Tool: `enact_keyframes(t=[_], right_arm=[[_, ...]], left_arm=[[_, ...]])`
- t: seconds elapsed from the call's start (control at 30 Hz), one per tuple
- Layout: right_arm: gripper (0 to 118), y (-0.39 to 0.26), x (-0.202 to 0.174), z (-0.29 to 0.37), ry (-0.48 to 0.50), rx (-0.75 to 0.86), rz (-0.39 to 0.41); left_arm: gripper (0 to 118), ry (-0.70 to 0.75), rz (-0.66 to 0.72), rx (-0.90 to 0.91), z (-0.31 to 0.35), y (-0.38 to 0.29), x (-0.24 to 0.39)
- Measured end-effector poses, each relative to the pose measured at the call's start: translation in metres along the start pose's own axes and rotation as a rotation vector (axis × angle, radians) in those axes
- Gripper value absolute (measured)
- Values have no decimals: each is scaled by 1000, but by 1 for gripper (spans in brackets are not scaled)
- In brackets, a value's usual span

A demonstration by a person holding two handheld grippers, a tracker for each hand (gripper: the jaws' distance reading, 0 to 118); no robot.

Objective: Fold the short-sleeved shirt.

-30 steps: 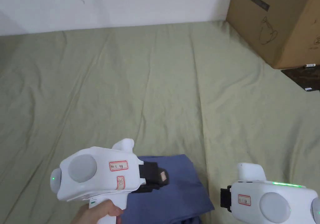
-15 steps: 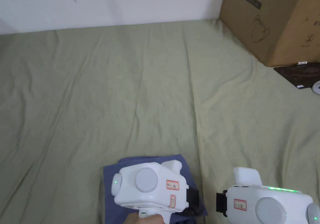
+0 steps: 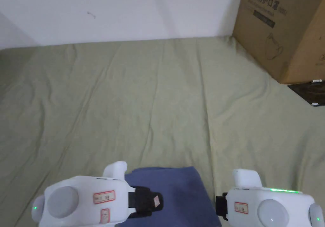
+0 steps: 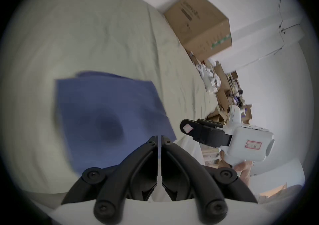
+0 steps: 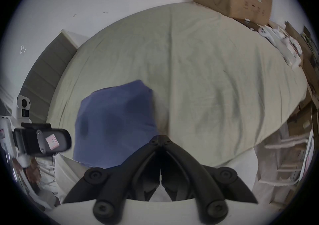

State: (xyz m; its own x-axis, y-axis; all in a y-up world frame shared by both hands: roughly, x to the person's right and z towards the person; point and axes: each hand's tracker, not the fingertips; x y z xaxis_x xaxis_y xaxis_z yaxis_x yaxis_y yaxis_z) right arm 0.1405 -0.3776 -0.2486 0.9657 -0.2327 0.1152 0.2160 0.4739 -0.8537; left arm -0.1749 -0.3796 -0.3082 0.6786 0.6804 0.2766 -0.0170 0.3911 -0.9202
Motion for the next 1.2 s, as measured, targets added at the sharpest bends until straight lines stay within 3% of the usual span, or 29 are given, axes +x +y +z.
enact_keyframes(t=[0.1, 0.27, 0.33, 0.37, 0.4, 0.47, 0.5, 0.53, 0.6, 0.67, 0.9, 0.93, 0.97, 1.0, 1.03, 1.07, 1.1, 1.13, 1.2], right_arm=[[0, 13, -23, -4, 32, 17, 37], [0, 25, -58, -33, 94, -48, 123], [0, 26, -65, -56, 67, -94, 154], [0, 27, -67, -71, 37, -130, 165], [0, 25, -67, -84, 8, -150, 173], [0, 22, -67, -90, 10, -163, 141], [0, 23, -66, -84, 14, -140, 137], [0, 24, -67, -81, 14, -140, 146], [0, 25, -66, -83, 14, -143, 156], [0, 25, -64, -82, 15, -146, 117], [0, 19, -73, -83, -34, -123, 110], [0, 19, -75, -83, -45, -120, 108], [0, 19, -78, -82, -58, -115, 108], [0, 19, -81, -82, -71, -109, 116], [0, 18, -82, -82, -84, -104, 127], [0, 17, -84, -82, -76, -105, 128], [0, 17, -87, -79, -94, -98, 117], [0, 17, -89, -76, -111, -84, 104], [0, 16, -95, -67, -109, -48, 94]], left_arm=[[3, 67, 79, 34, 30, 1, -43], [5, 61, 156, 46, 43, -16, -80], [7, 57, 178, 26, 37, -21, -89], [20, 47, 197, 16, 33, -22, -93], [42, 27, 222, 8, 29, -24, -98], [104, -2, 271, -19, 20, -25, -103], [115, -22, 284, -24, 16, -24, -105], [118, -35, 283, -17, 14, -22, -106], [117, -48, 290, -3, 2, -15, -109], [117, -54, 331, -19, -11, -6, -110], [114, -243, 466, -33, -57, 0, -113], [100, -262, 465, -28, -58, 1, -113], [58, -252, 448, -31, -58, 0, -115], [31, -187, 437, -47, -59, 0, -114], [30, -67, 418, -75, -61, -1, -114], [29, -78, 406, -76, -65, -3, -117], [28, -189, 455, -44, -62, -8, -122], [26, -208, 506, -41, -59, -8, -122], [24, -199, 476, -44, -55, -5, -117]])
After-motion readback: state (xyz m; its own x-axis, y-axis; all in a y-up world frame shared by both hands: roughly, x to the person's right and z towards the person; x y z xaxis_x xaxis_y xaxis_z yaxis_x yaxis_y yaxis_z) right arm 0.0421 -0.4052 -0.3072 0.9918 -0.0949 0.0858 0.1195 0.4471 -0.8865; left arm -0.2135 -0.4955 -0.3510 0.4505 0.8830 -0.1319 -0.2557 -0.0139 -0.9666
